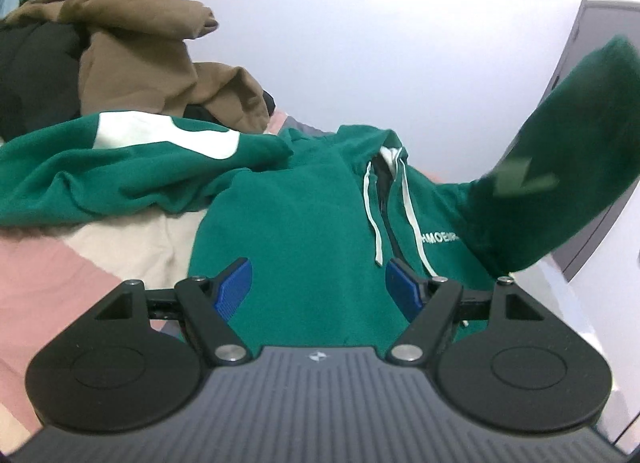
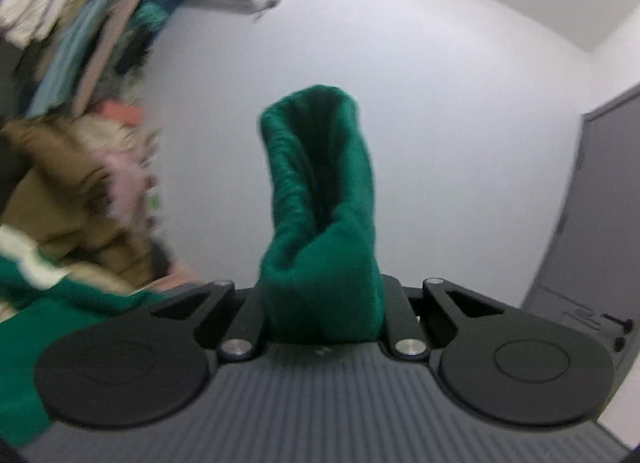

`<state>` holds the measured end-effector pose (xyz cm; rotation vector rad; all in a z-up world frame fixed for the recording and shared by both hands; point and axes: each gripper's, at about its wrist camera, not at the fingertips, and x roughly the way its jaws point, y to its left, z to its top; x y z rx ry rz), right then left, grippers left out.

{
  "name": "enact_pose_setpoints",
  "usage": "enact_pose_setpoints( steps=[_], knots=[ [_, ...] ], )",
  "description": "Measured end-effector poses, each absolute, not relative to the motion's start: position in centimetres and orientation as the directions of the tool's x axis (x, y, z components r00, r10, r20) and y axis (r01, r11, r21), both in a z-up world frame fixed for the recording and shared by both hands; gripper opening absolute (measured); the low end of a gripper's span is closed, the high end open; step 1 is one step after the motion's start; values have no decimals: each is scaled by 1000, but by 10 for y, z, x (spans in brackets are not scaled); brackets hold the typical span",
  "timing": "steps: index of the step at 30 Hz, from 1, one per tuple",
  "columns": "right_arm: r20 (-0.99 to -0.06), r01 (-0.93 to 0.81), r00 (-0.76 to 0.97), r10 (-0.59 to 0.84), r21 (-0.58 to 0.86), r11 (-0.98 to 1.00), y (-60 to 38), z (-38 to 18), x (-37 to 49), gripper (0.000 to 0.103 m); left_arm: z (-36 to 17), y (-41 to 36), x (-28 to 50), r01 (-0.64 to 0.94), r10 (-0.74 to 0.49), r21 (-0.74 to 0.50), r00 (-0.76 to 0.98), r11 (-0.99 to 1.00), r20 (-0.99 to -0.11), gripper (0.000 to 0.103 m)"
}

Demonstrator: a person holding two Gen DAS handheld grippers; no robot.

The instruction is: Fold large clothes

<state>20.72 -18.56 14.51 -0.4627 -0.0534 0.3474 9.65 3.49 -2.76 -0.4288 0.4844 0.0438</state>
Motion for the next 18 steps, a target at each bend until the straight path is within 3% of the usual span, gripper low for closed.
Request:
enact_pose_setpoints(
  steps=[8,16,18],
  knots=[
    [-266,-487,873,409,-494,720,-93,60,157,14,-29,70,81,-152,-102,-524,900,838,-425,78],
    [-466,-606,784,410,-431,669,-71,2,138,15,-37,83,76,-157,-132,-579,895,800,-425,78],
    [-516,-636,751,412,-397,661,-69,-10,134,33,-38,84,78,-149,-146,-591,895,792,-421,78]
  ],
)
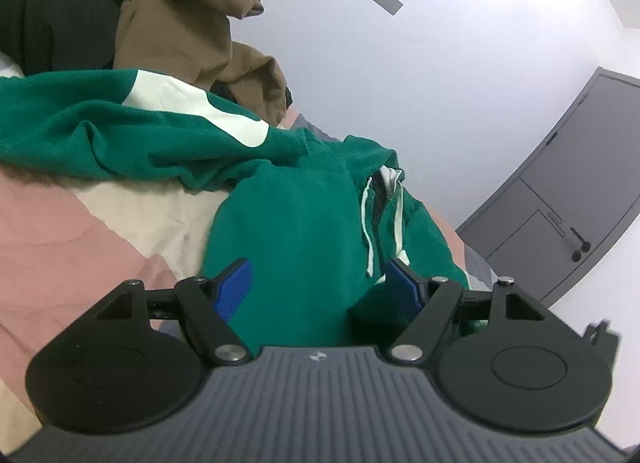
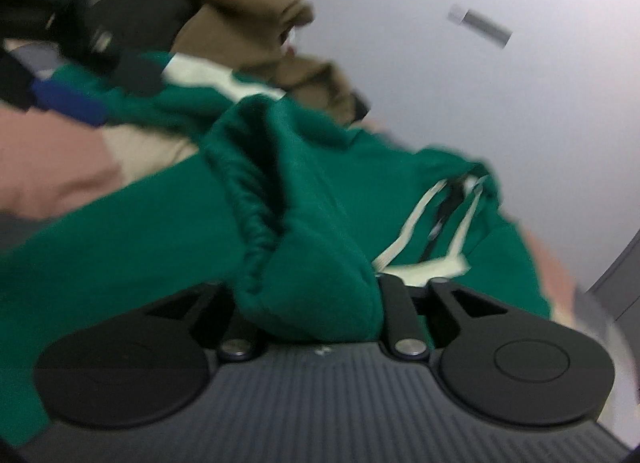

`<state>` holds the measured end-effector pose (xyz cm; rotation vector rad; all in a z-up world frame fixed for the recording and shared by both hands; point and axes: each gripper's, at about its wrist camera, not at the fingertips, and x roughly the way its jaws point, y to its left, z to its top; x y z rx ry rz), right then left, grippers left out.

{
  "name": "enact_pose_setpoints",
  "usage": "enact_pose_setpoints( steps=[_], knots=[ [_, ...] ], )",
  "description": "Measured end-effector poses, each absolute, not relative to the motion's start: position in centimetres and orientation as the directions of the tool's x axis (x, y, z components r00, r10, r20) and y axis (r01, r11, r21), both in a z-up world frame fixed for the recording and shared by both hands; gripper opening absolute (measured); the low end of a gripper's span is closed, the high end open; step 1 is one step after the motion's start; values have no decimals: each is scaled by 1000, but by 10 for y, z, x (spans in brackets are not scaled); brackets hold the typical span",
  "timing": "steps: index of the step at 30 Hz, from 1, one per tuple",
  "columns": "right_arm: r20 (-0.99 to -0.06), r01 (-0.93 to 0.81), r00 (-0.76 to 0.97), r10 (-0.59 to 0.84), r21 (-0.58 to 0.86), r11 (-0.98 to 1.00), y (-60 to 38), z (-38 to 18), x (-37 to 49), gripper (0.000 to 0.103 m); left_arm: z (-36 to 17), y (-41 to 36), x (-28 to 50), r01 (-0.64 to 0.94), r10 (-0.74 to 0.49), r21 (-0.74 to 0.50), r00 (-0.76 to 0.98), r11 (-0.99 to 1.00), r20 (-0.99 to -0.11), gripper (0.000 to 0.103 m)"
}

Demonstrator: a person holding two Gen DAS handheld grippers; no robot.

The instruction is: Fold large clothes

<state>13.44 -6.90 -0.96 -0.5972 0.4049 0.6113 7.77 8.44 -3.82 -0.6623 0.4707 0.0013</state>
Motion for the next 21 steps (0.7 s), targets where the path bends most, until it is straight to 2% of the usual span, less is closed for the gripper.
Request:
enact_pose_setpoints(
  steps=[2,4,5,9,11,17,21],
  knots=[
    [-569,-666,708,418,-340,664,-74,-14,132,49,-37,84,78,-133,-156,-598,900,791,-408,78],
    [-597,-687,674,434,-292,665,-77,-17,125,57,-36,81,78,-118,-159,-586,903,802,-399,78],
    [-623,-703,645,443,-257,663,-79,-18,123,65,-35,78,79,-110,-161,-574,902,812,-401,78],
    [-711,-752,525,468,-130,646,-95,-28,102,65,-34,59,81,-56,-190,-514,890,856,-415,78],
    [-727,-774,503,468,-137,619,-103,-21,86,65,-34,49,81,-36,-200,-489,885,872,-421,78],
    [-649,-794,480,590,-36,606,-145,9,58,65,-42,25,85,-26,-211,-444,854,896,-476,78],
    [-611,-718,552,568,-1,696,-160,11,74,65,-48,11,90,-27,-199,-402,838,915,-508,77]
  ],
)
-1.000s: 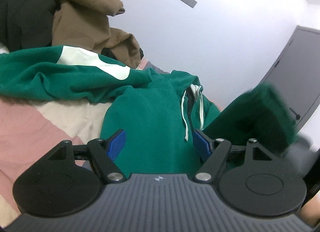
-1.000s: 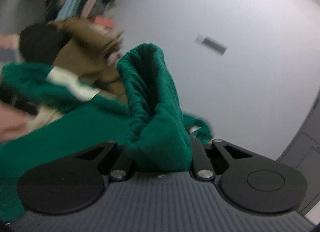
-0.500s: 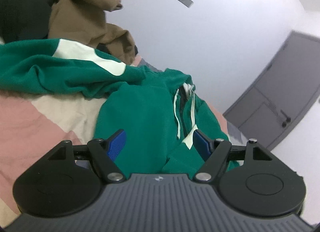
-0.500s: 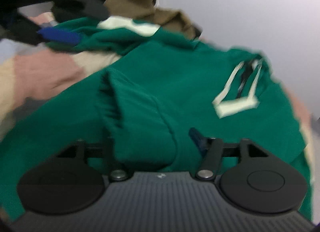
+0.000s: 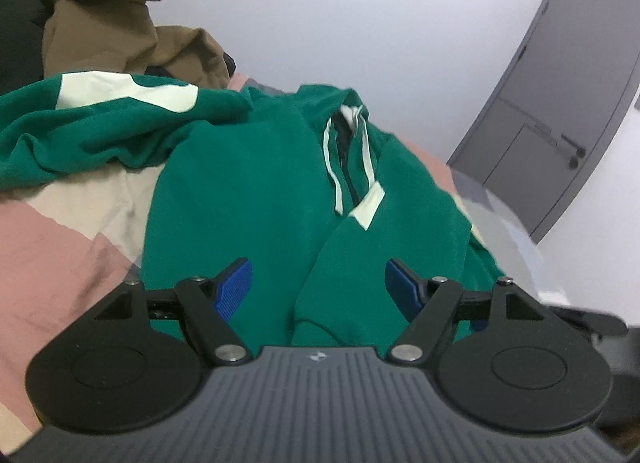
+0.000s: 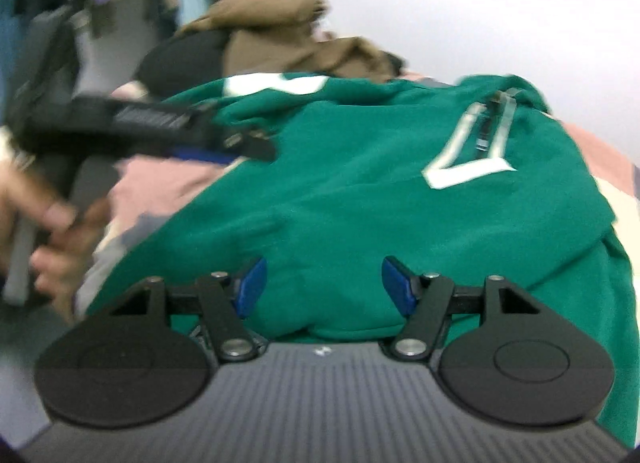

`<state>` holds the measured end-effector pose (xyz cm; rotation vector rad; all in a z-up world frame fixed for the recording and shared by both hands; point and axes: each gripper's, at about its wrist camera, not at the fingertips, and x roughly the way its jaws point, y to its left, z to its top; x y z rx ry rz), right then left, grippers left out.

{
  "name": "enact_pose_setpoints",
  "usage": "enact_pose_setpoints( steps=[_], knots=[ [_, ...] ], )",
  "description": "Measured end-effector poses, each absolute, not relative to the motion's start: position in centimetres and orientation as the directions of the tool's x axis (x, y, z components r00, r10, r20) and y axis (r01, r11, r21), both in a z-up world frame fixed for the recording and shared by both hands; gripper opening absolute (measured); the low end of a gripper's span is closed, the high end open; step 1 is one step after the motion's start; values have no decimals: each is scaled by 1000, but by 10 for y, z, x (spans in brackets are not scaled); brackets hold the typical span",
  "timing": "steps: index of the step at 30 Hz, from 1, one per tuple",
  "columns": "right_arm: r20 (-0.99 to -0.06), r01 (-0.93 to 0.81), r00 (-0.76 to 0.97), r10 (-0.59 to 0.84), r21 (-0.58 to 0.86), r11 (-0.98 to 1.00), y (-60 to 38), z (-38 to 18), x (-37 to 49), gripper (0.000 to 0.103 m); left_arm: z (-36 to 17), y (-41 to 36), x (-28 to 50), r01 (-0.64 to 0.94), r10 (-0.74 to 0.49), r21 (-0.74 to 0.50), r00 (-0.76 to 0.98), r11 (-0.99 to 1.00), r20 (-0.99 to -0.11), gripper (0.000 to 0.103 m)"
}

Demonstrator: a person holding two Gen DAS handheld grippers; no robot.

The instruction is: Fold large clothes

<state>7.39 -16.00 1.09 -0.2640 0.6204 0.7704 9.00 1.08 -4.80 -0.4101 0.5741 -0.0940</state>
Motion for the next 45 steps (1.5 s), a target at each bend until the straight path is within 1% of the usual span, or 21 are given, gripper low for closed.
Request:
enact_pose_setpoints(
  steps=[2,5,7,8,9,11,14,17,19,25,28,33,35,42,45],
  knots=[
    [-599,-675,583,549,20,738,-163,7,90,65,-53,5,95,-28,-198,-388,826,921,-528,77],
    [-554,-587,654,515,57,808,-170,1,113,64,-59,-2,104,-41,-177,-360,815,932,-551,77],
    [-553,-535,670,494,101,839,-175,-7,129,64,-63,-4,110,-50,-176,-360,805,932,-566,77],
    [-553,-513,676,487,122,850,-176,-13,137,62,-66,-5,113,-50,-175,-354,799,934,-575,76],
    [-556,-497,679,480,133,857,-176,-18,142,59,-68,-7,116,-51,-169,-341,795,939,-582,76],
    [-566,-476,686,457,127,870,-172,-29,151,58,-74,-12,122,-51,-150,-304,786,951,-600,76],
    [-572,-477,693,438,91,874,-165,-42,159,57,-86,-16,131,-54,-147,-281,751,958,-644,76],
    [-602,-478,676,425,81,875,-161,-56,168,57,-100,-21,140,-65,-139,-257,703,964,-698,76],
    [-629,-471,660,411,79,879,-160,-66,173,57,-104,-23,143,-64,-126,-234,693,970,-709,76],
    [-629,-464,663,407,81,882,-163,-68,171,57,-101,-20,139,-72,-119,-238,709,969,-695,76],
    [-634,-452,661,401,90,888,-168,-67,167,57,-92,-13,134,-99,-105,-259,736,961,-669,76],
    [-664,-445,654,362,50,894,-169,-63,153,56,-77,15,122,-215,-8,-297,797,930,-604,77],
    [-663,-446,649,374,67,893,-171,-62,149,56,-77,28,126,-273,36,-303,794,913,-607,78],
    [-653,-450,658,376,59,891,-173,-63,146,56,-79,79,137,-451,180,-331,776,829,-605,79],
    [-647,-449,664,374,54,892,-173,-64,144,56,-85,107,136,-522,217,-387,766,760,-606,79]
  ],
)
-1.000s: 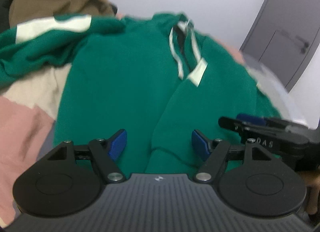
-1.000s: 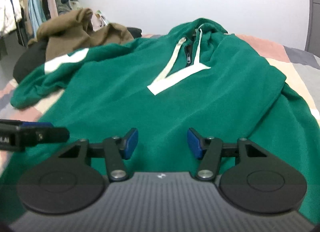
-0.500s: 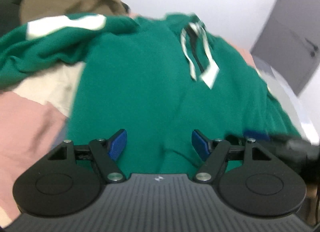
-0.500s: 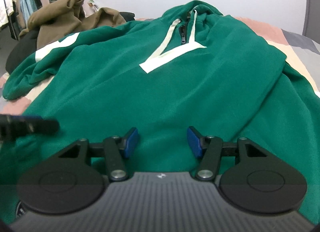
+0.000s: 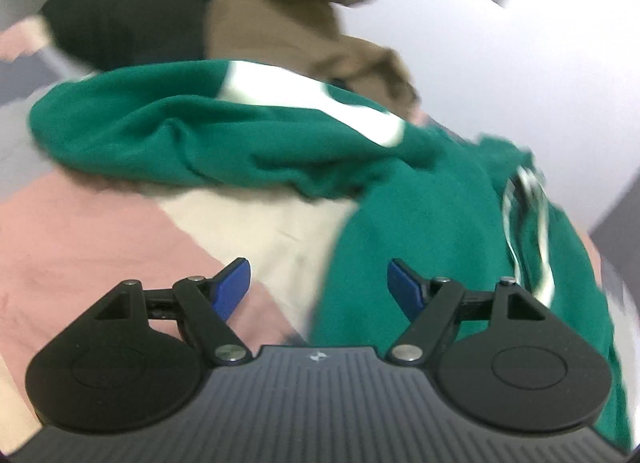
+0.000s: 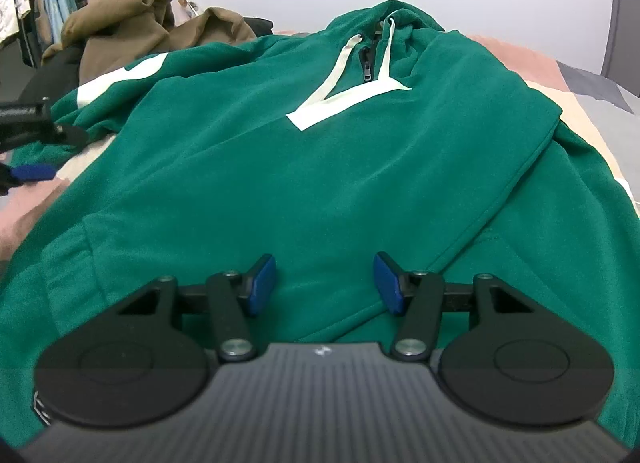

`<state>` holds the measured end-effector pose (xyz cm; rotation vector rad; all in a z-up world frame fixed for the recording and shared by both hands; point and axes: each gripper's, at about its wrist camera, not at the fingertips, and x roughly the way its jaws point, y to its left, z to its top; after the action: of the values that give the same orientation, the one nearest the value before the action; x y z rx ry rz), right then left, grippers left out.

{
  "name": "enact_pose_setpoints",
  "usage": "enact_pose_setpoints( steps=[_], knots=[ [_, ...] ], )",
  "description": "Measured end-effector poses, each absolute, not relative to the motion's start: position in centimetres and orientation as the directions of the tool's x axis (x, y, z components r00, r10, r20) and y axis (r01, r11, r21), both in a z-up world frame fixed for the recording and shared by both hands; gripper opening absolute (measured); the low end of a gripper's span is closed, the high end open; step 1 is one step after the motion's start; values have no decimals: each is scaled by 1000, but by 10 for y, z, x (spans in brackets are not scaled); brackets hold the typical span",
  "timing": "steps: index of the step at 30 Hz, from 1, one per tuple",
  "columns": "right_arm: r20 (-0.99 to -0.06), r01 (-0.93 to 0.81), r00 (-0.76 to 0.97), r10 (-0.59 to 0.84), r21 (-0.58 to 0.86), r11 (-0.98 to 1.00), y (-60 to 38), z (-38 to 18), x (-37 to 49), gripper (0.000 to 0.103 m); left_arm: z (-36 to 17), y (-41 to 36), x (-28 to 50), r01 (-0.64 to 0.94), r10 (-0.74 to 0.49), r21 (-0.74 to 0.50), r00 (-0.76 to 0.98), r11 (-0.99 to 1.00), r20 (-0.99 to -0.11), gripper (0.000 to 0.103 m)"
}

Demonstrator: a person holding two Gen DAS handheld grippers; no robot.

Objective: Fold large clothes
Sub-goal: 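Grasp the sleeve cuff with the left tool and lift it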

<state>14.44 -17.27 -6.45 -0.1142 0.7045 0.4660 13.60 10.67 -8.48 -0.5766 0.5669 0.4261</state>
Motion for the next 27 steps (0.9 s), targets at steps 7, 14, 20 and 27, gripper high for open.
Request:
enact_pose_setpoints(
  steps=[7,14,20,27],
  knots=[
    [-643,-445,673,366,43,894,-170,-66,142,56,-115,161,130,-667,296,-490,715,562,-634,80],
    [-641,-442,677,363,41,896,-168,-66,141,56,-129,198,117,-669,329,-638,743,382,-582,80],
    [-640,-438,679,360,40,898,-167,-67,142,56,-139,232,108,-653,362,-719,747,240,-558,80],
    [-632,-432,690,353,32,901,-165,-69,141,57,-142,273,110,-620,413,-770,747,151,-521,80]
  ],
)
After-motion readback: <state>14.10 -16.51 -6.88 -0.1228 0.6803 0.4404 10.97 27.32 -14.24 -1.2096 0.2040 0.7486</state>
